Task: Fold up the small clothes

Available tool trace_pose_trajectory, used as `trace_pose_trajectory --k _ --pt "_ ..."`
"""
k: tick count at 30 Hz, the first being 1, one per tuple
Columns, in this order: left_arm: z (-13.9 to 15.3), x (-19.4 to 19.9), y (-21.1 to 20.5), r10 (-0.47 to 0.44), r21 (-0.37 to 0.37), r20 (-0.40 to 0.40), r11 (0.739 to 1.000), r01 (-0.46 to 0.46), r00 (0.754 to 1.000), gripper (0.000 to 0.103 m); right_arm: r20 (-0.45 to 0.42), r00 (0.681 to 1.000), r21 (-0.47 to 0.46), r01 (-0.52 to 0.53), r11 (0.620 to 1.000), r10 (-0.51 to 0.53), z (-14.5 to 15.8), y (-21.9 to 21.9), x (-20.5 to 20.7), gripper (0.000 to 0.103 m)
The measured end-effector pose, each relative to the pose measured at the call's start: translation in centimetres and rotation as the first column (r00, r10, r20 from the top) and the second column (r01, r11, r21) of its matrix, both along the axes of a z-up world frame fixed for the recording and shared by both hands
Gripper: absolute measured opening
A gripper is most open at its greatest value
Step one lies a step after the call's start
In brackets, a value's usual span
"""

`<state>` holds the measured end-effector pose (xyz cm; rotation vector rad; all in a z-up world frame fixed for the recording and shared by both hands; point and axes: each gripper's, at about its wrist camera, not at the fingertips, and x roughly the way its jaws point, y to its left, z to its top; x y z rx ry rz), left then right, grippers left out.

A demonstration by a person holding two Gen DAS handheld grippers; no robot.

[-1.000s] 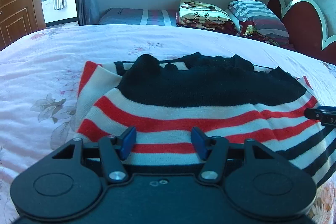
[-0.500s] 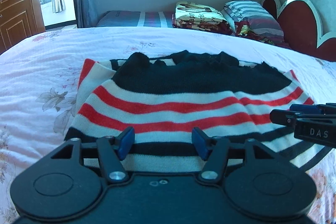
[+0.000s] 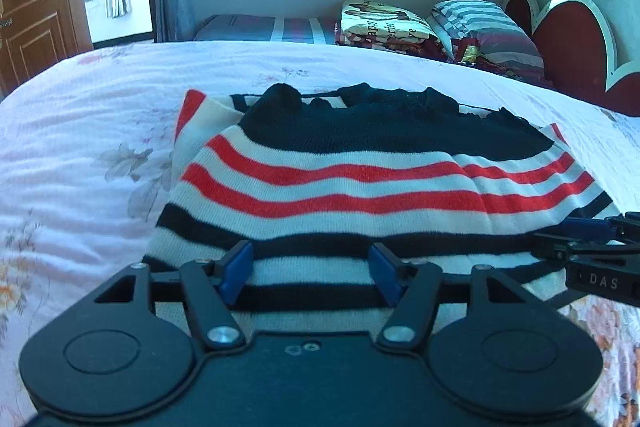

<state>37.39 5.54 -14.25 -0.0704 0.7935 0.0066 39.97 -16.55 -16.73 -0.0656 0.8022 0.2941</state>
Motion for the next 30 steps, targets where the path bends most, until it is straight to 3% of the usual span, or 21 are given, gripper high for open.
trace_pose_trajectory --k 2,9,16,22,24,27,30 --pt "0.1 -0.5 0.2 0.017 -0.028 -0.012 0.999 -0.017 1.000 0.072 0.006 1.000 0.023 0.002 1.000 -0.002 0.5 -0.1 -0.1 0.049" --pt "0.4 -1.1 0.9 0.074 -0.098 -0.046 0.992 -0.078 0.996 0.078 0.017 1.000 0.031 -0.020 0.999 0.020 1.5 0.6 0.7 0.049" --pt "0.7 -1.7 2.0 0.136 -0.185 -0.076 0.971 -0.148 0.988 0.088 0.019 0.999 0.030 -0.044 0.999 0.044 1.6 1.2 1.5 0.049" --pt "-0.1 -3.3 3.2 0.188 -0.270 -0.099 0.940 -0.209 0.977 0.088 0.007 0.999 0.037 -0.055 0.998 0.054 0.7 1.4 2.1 0.049" --pt "-0.6 -4.3 4.1 0.244 -0.332 -0.115 0.904 -0.269 0.963 0.087 0.001 0.999 0.041 -0.049 0.998 0.049 0.3 1.3 2.2 0.049" --pt "-1.9 -5.4 5.6 0.318 -0.471 -0.151 0.810 -0.351 0.936 0.083 -0.001 0.999 0.054 -0.041 0.998 0.041 0.0 1.1 2.4 0.049" --pt "-2.5 -5.0 6.4 0.340 -0.566 -0.111 0.751 -0.340 0.934 0.080 0.009 0.999 0.060 -0.048 0.997 0.047 0.0 1.3 2.7 0.049"
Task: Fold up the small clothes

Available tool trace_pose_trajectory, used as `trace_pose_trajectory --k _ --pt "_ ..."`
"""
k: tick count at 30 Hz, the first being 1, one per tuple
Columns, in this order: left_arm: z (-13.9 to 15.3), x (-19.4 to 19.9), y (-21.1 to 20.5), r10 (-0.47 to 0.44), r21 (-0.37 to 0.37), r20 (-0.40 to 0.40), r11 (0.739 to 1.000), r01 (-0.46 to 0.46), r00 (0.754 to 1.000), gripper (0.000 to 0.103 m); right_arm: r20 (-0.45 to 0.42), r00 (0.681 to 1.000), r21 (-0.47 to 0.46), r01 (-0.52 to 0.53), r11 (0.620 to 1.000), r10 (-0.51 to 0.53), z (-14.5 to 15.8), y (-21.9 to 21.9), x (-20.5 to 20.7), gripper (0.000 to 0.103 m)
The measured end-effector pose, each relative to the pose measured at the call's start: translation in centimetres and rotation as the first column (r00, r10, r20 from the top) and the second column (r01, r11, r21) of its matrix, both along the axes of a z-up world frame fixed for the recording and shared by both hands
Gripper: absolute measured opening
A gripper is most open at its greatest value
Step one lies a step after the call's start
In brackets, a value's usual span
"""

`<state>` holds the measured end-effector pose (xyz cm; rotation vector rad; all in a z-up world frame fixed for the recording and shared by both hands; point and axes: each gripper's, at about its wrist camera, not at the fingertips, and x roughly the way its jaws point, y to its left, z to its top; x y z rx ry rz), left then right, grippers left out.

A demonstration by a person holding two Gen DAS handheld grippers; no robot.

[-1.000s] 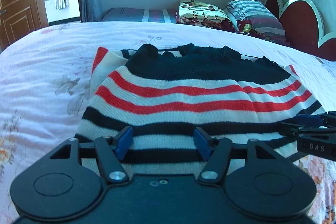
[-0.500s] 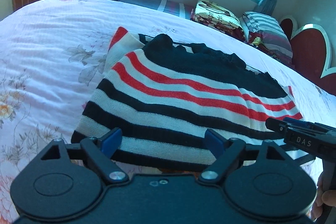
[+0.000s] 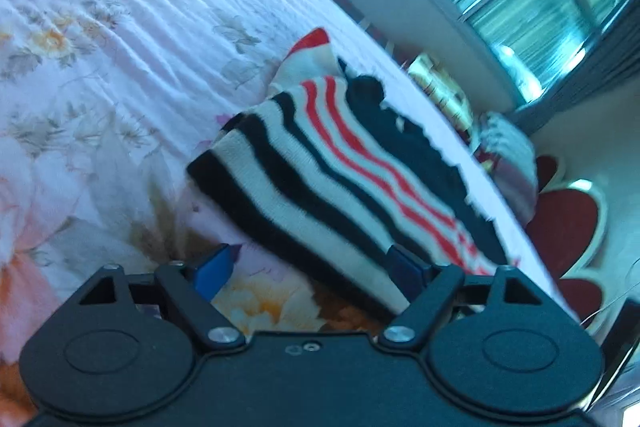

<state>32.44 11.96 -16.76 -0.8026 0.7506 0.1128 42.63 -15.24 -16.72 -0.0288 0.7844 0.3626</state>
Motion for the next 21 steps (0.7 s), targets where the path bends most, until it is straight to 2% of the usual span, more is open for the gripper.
trace_pose_trajectory --k 5,7,10,11,16,18,21 --pt "-1.2 2.6 0.8 0.045 -0.083 0.036 0.996 -0.042 0.998 0.080 0.011 1.000 -0.001 -0.009 1.000 0.009 -0.2 0.6 0.4 0.049" --pt "-1.4 3.5 0.8 0.058 -0.089 0.060 0.995 -0.053 0.996 0.077 0.014 1.000 0.000 -0.012 1.000 0.012 -0.3 0.6 0.5 0.049" --pt "-2.3 5.1 0.8 0.048 -0.103 0.073 0.994 -0.040 0.996 0.044 0.047 0.999 -0.012 0.003 1.000 -0.002 -0.1 0.5 0.6 0.049" --pt "-2.7 5.4 0.9 0.061 -0.119 0.075 0.992 -0.052 0.995 0.038 0.061 0.998 -0.019 0.009 1.000 -0.007 0.0 0.5 0.6 0.049" --pt "-3.0 5.8 0.8 0.060 -0.092 0.090 0.994 -0.051 0.994 0.027 0.047 0.999 -0.023 -0.002 1.000 0.003 -0.8 1.2 1.1 0.049" --pt "-2.9 5.7 0.8 0.053 -0.091 0.090 0.995 -0.044 0.995 0.026 0.070 0.998 -0.025 0.005 1.000 -0.003 -0.9 1.4 0.5 0.049" --pt "-2.7 5.4 1.0 0.042 -0.090 0.094 0.995 -0.034 0.995 0.024 0.082 0.997 0.033 0.007 0.999 -0.010 -0.4 1.2 0.3 0.049"
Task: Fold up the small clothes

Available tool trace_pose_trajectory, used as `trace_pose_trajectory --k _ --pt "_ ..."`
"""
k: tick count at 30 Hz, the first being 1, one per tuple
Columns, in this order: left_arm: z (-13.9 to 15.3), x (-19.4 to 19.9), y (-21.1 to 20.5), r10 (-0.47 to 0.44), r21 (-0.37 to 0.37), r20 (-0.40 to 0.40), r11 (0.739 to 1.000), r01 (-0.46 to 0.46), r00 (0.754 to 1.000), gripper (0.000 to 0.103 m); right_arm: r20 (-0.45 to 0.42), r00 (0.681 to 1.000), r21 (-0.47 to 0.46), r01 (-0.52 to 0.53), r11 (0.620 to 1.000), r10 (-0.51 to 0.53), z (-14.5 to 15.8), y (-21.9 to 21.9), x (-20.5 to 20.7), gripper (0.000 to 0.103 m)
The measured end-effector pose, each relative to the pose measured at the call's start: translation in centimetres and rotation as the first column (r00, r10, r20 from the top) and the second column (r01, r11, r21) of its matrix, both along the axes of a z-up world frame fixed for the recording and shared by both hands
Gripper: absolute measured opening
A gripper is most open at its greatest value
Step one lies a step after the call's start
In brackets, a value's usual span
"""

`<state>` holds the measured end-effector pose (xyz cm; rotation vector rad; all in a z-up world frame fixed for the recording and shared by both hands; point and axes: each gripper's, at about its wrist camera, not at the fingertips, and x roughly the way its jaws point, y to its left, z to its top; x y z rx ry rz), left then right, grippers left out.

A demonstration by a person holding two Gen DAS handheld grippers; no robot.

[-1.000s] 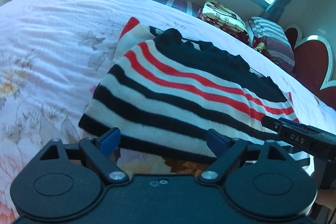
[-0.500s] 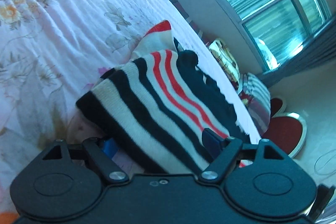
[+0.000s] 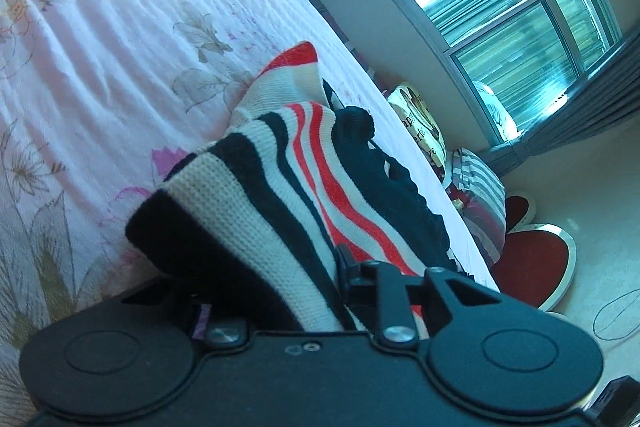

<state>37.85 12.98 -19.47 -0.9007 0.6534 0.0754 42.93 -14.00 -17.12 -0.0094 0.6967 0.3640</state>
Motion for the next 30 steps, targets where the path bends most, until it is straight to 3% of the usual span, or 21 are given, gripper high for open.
trace_pose_trajectory --k 1,3,14,20,25,30 --pt "0.0 0.0 0.0 -0.002 0.005 0.001 1.000 0.002 1.000 0.024 -0.029 0.999 -0.027 -0.026 0.999 0.026 -0.6 0.6 0.3 0.049" --pt "-0.1 0.0 0.0 0.004 0.003 0.002 1.000 -0.004 1.000 0.024 0.008 0.998 -0.104 -0.054 0.993 0.055 -1.4 1.5 -0.1 0.049" --pt "1.7 -0.2 -0.7 -0.009 0.065 0.044 0.998 0.007 0.999 0.018 0.037 0.998 -0.110 -0.050 0.993 0.055 -2.1 1.5 -0.7 0.049" --pt "4.2 -0.2 -2.2 -0.076 0.180 0.118 0.982 0.054 0.990 0.018 0.022 0.999 -0.078 -0.046 0.996 0.047 -1.7 1.0 -0.6 0.049" --pt "7.4 0.7 -5.1 -0.208 0.320 0.178 0.937 0.143 0.962 0.018 0.011 0.999 -0.055 -0.045 0.997 0.046 -1.2 0.3 -0.4 0.050" --pt "9.7 2.3 -9.6 -0.357 0.422 0.214 0.874 0.243 0.909 0.018 0.000 0.995 0.036 0.095 0.995 -0.095 0.3 -4.2 -0.5 0.050"
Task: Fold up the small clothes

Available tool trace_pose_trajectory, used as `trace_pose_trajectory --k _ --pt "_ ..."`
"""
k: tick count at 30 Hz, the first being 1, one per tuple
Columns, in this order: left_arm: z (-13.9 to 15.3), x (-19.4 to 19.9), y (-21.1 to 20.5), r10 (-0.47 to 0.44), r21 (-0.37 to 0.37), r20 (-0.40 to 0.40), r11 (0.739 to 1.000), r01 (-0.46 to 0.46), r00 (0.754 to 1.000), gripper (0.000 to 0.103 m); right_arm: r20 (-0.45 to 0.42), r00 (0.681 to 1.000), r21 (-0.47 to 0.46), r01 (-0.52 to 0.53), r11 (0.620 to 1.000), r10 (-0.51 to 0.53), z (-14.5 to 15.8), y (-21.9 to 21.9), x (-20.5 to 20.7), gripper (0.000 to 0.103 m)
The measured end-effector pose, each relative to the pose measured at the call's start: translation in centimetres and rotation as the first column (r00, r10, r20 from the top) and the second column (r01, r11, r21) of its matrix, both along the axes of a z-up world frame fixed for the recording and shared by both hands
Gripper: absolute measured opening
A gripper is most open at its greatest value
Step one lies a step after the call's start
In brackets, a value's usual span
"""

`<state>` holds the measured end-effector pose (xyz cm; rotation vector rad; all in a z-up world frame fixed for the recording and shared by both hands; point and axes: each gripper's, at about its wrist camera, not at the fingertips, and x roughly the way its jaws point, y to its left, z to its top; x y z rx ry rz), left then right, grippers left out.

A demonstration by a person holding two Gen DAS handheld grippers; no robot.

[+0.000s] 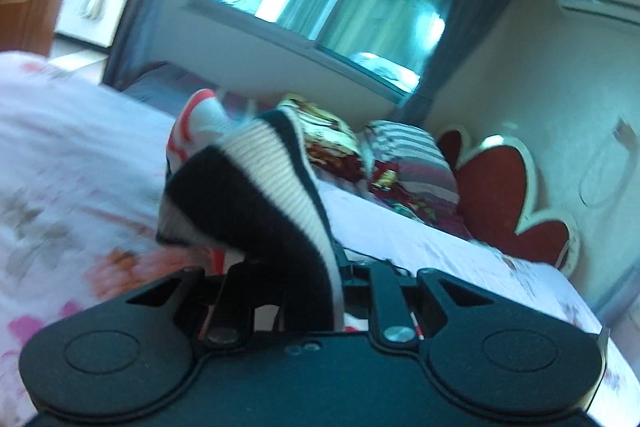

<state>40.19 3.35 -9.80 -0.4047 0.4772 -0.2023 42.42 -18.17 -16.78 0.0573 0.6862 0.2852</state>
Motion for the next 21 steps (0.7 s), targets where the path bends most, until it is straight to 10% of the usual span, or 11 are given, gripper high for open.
trace_pose_trajectory --k 12,17,21 --pt "-5.0 1.7 -13.3 -0.342 0.211 -0.166 0.904 0.372 0.925 0.021 -0.091 0.961 0.085 0.270 0.959 -0.263 2.0 -13.1 -2.2 0.050" --pt "-4.6 -0.4 -13.3 -0.382 0.235 -0.154 0.882 0.409 0.911 0.057 -0.109 0.949 0.139 0.308 0.941 -0.295 3.7 -15.8 -3.8 0.050" --pt "-2.8 -2.4 -13.4 -0.427 0.217 -0.129 0.868 0.446 0.895 0.064 -0.093 0.951 0.170 0.306 0.937 -0.293 5.6 -16.6 -4.4 0.050"
